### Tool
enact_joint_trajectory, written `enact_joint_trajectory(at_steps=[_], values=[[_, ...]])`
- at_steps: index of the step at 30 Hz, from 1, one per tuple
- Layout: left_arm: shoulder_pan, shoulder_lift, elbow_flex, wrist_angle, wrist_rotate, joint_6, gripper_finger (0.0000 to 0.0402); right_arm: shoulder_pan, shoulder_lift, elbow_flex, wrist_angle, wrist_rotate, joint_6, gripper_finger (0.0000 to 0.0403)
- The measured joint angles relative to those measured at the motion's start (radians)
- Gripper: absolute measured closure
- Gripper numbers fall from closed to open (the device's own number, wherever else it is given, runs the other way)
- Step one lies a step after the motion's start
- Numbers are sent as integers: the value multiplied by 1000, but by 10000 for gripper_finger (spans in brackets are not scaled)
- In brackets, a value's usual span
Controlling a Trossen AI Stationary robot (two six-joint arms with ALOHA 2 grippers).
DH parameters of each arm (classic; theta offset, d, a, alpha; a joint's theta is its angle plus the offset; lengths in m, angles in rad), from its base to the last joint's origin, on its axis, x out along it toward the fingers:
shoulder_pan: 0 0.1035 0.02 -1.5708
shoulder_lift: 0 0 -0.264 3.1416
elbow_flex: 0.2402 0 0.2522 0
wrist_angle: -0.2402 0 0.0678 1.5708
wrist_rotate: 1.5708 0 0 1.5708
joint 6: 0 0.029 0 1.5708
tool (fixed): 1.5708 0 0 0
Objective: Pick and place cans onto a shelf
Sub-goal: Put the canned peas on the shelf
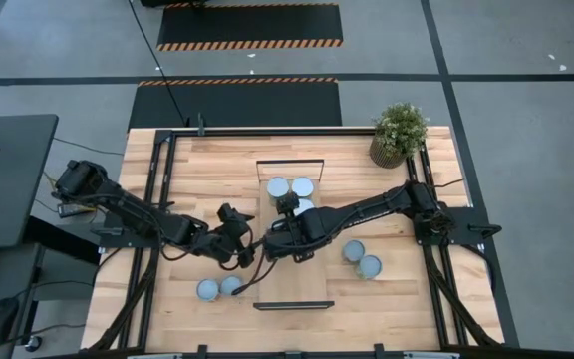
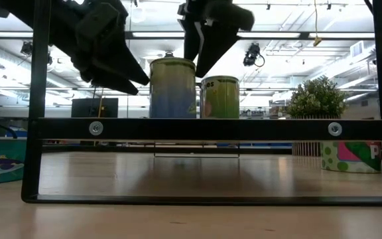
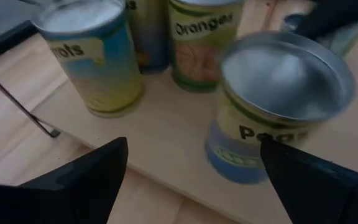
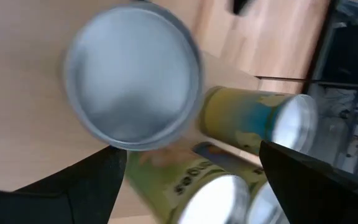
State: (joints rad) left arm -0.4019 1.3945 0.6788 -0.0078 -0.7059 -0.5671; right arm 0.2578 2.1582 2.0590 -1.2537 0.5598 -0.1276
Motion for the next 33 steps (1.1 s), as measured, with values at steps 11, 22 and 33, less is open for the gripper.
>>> enact_joint_trajectory(at_steps=[11, 22, 33], values=[[-35, 0, 0, -66, 14, -24, 26, 3, 0, 0, -18, 26, 16, 28], [-27, 0, 1, -4, 53, 2, 26, 43, 0, 0, 13, -38, 67, 28], [35, 0, 1, -6, -43, 35, 26, -6, 0, 0, 105, -86, 13, 28]])
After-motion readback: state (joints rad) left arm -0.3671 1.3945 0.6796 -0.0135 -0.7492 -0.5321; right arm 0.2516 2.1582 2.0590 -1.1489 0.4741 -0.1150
